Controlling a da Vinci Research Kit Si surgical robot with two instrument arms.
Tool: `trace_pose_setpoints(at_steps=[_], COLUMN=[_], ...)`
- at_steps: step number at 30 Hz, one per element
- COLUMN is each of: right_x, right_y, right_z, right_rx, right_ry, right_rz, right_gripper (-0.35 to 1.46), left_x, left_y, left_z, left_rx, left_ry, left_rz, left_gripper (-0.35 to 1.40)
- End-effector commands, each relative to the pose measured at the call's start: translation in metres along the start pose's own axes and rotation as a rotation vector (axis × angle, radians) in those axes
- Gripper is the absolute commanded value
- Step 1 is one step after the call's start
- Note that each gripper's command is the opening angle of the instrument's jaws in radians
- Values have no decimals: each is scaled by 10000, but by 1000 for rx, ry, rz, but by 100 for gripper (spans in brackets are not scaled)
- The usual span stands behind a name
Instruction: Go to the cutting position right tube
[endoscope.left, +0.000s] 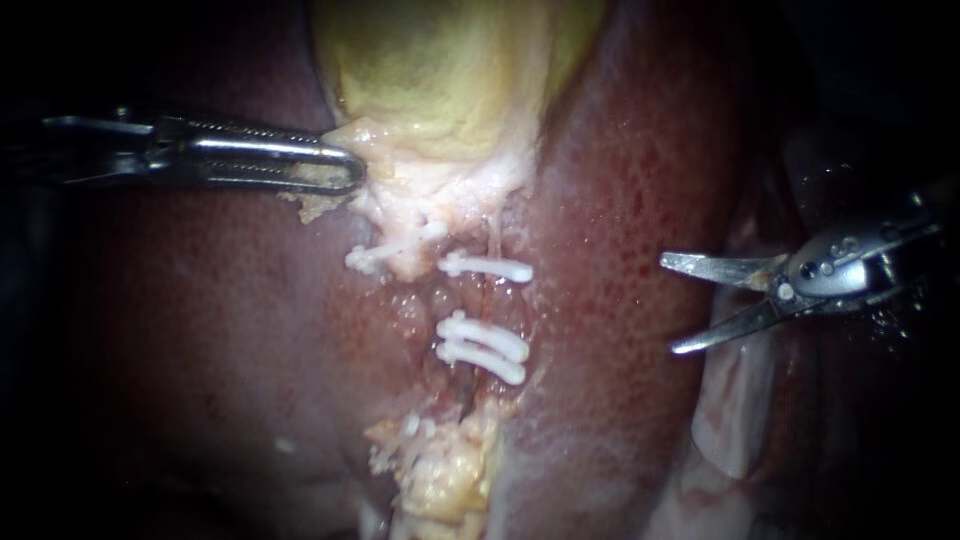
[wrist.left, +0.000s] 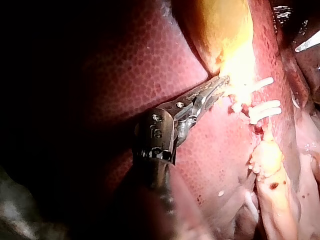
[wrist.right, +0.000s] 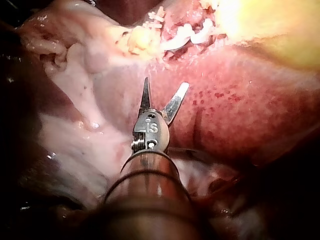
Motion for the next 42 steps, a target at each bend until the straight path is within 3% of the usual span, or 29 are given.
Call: trace_pose_setpoints(at_steps=[1, 3, 7, 10, 14, 20, 31, 38, 42], right_x=[0, 0, 2, 5, 8, 15, 34, 55, 61], right_y=[0, 0, -1, -3, -4, -8, -26, -22, -19], right_z=[0, 1, 3, 5, 7, 14, 81, 123, 143], right_rx=[0, -1, 4, 9, 14, 46, 123, 157, 171], right_ry=[0, 0, 2, 4, 6, 20, 35, 81, 80], right_rz=[0, 0, 1, 2, 3, 11, 276, 395, 419], right_gripper=[129, 131, 131, 133, 133, 129, 126, 126, 126], left_x=[0, 2, 18, 35, 57, 59, 59, 57, 57], left_y=[2, 5, 15, 24, 34, 42, 43, 45, 46], left_z=[-3, -10, -45, -76, -93, -93, -91, -88, -87], left_rx=[-1, -5, -2, 10, 7, 9, 11, 14, 18], left_ry=[0, -2, -4, 21, 49, 59, 59, 60, 61], left_rz=[0, -1, -10, -22, -3, 0, 1, 1, 2], left_gripper=[-35, -35, -35, -35, -35, -35, -35, -35, -35])
